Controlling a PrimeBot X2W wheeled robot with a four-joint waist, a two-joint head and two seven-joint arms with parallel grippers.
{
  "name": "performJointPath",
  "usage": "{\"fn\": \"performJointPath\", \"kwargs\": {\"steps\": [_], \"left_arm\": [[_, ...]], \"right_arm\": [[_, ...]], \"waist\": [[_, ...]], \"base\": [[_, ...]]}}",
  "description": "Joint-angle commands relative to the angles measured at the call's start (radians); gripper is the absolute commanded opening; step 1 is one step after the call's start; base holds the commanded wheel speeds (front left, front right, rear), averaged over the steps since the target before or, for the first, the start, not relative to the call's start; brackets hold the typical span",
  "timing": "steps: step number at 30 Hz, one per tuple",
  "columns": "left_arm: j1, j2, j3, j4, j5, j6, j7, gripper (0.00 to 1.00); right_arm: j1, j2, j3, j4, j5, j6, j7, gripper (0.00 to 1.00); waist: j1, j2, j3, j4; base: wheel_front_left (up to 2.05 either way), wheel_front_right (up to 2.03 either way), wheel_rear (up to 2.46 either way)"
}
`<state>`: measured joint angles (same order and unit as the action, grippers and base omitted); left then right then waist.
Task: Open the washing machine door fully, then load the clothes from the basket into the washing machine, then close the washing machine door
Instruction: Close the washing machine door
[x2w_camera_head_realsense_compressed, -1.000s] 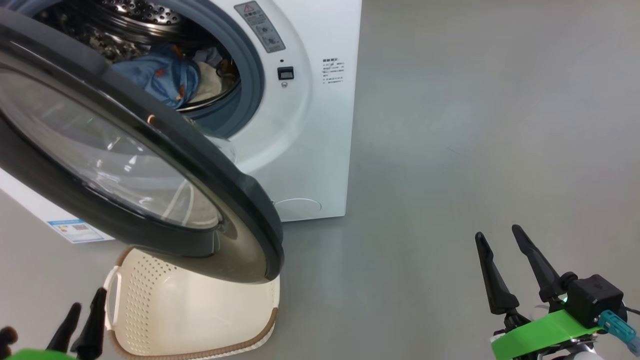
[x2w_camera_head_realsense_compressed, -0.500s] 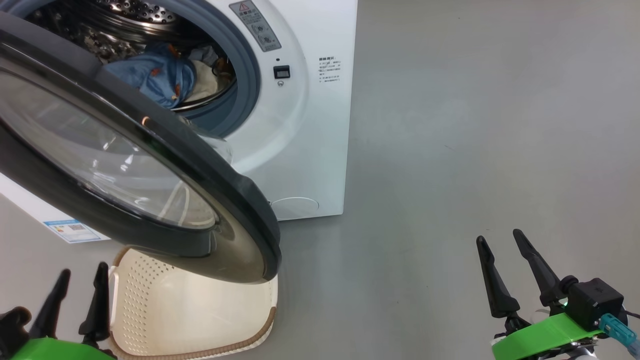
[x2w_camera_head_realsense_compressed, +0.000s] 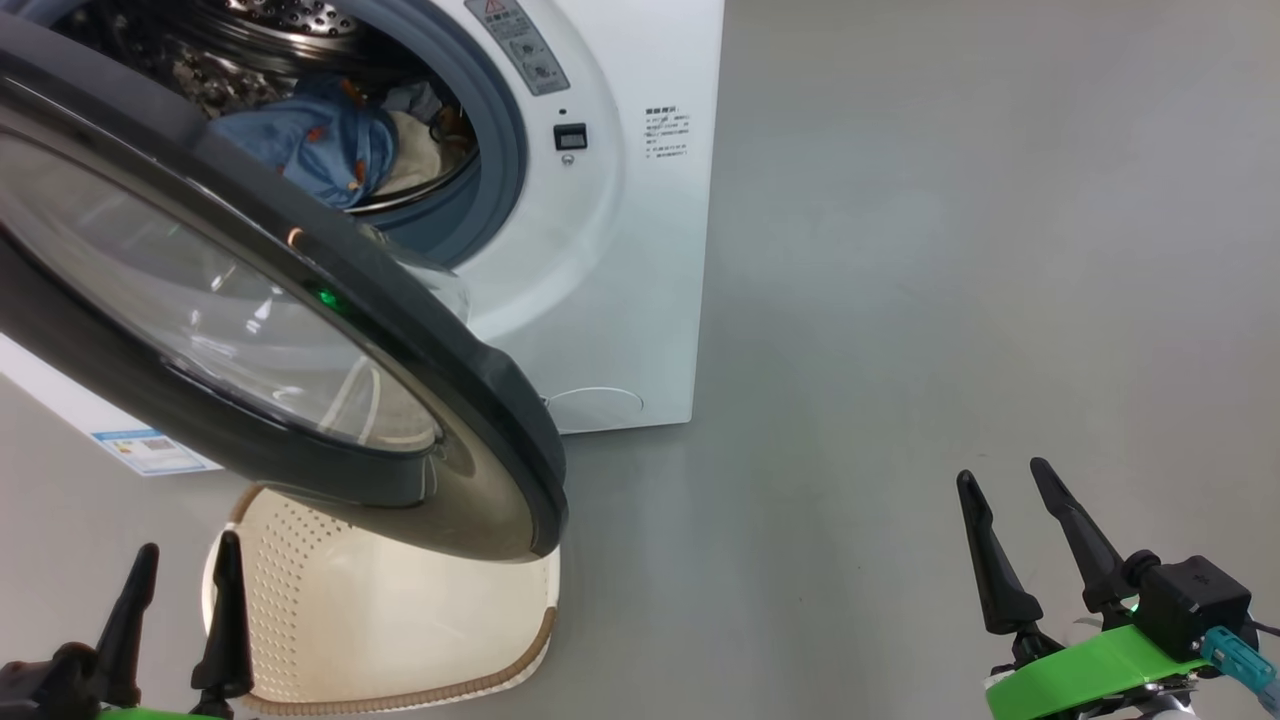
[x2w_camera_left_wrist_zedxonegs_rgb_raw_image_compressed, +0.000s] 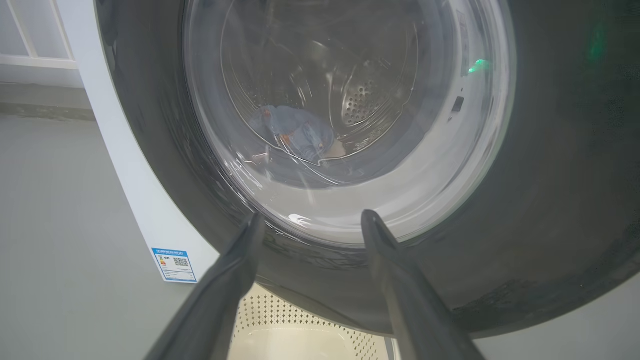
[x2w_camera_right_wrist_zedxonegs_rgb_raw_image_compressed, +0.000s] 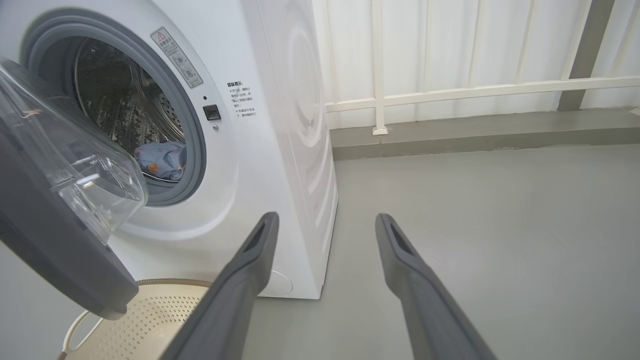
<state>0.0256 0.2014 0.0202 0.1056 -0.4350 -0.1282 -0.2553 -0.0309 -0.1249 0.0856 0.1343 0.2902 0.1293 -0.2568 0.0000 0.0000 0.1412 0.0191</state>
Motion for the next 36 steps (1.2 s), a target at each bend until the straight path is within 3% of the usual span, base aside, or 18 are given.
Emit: {"fn": "performJointPath", "kwargs": {"steps": [1,18,19,20,21,27,36], "left_arm": [[-0.011,0.018,0.044,-0.02,0.012,-0.002,-0.006,1.0],[-0.023,-0.013,0.044,0.009,-0.009,-0.002,-0.006,1.0],[-0.024,-0.016,0.044,0.009,-0.013,-0.002,-0.006,1.0],[-0.024,-0.018,0.043,0.009,-0.015,-0.002,-0.006,1.0],[-0.023,-0.02,0.04,0.008,-0.017,-0.002,-0.006,1.0],[-0.013,-0.037,0.037,0.003,-0.021,-0.002,-0.006,1.0],[-0.001,-0.048,0.024,-0.035,-0.017,-0.002,-0.006,1.0]], "right_arm": [[-0.022,-0.004,0.021,-0.021,-0.016,0.001,-0.005,1.0],[-0.036,-0.006,0.022,-0.014,-0.003,0.001,-0.005,1.0],[-0.039,-0.004,0.023,-0.011,0.005,0.001,-0.005,0.76],[-0.043,-0.001,0.024,-0.008,0.013,0.001,-0.005,0.27],[-0.048,0.001,0.025,-0.005,0.022,0.001,-0.005,0.0],[-0.124,0.021,0.053,-0.043,0.066,0.001,-0.005,0.0],[-0.305,0.025,0.228,-0.272,0.089,0.001,-0.005,0.0]], "waist": [[0.0,0.0,0.002,0.003],[0.0,0.0,0.01,0.031],[0.0,0.0,0.011,0.036],[0.0,0.0,0.011,0.041],[0.0,0.0,0.011,0.047],[0.0,0.0,0.0,0.091],[0.0,0.0,-0.035,0.18]], "base": [[0.0,0.0,0.0],[0.0,0.0,0.0],[0.0,0.0,0.0],[0.0,0.0,0.0],[0.0,0.0,0.0],[0.0,0.0,0.0],[0.0,0.0,0.0]]}}
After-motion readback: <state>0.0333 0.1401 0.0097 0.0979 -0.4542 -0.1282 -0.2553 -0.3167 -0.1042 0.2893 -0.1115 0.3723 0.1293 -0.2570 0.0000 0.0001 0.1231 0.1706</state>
